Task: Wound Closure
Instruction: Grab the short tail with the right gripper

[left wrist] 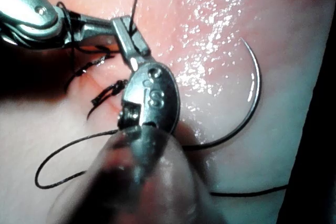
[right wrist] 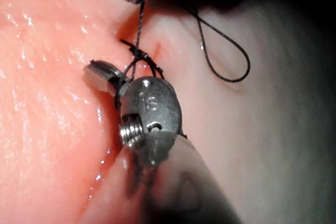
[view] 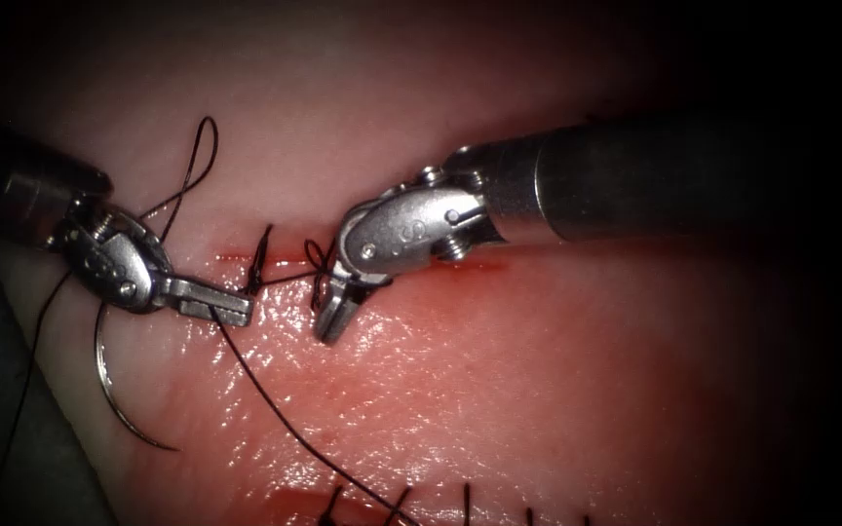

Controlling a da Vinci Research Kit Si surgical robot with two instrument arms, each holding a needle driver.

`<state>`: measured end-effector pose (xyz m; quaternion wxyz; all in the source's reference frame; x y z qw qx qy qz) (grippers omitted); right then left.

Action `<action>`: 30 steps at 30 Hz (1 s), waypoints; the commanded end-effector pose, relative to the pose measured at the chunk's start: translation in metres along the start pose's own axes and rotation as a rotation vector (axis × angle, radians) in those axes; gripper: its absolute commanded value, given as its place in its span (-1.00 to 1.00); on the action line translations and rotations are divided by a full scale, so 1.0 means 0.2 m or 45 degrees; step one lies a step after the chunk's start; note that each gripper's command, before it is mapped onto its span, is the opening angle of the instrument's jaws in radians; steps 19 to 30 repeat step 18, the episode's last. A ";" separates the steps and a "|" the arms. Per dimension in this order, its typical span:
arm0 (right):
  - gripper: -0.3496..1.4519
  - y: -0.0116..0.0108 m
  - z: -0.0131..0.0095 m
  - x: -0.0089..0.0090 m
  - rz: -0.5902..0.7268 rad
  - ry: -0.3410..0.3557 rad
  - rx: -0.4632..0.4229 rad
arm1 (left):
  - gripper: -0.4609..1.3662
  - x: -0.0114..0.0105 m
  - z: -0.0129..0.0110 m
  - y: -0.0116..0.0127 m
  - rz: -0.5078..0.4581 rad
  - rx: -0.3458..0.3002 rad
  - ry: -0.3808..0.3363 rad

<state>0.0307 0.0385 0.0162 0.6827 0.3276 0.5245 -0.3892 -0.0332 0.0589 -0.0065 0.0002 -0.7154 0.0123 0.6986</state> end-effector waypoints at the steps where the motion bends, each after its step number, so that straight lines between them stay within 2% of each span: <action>1: -1.00 0.000 -0.001 0.000 0.027 0.015 -0.009 | -0.88 0.000 0.000 0.000 0.001 -0.011 -0.004; 14: -1.00 0.002 -0.006 -0.004 0.060 0.074 -0.053 | -0.88 0.003 0.001 0.003 0.003 -0.005 -0.010; 30: -1.00 0.002 -0.007 -0.004 0.063 0.071 -0.061 | -0.88 0.003 0.001 0.004 0.005 -0.005 -0.011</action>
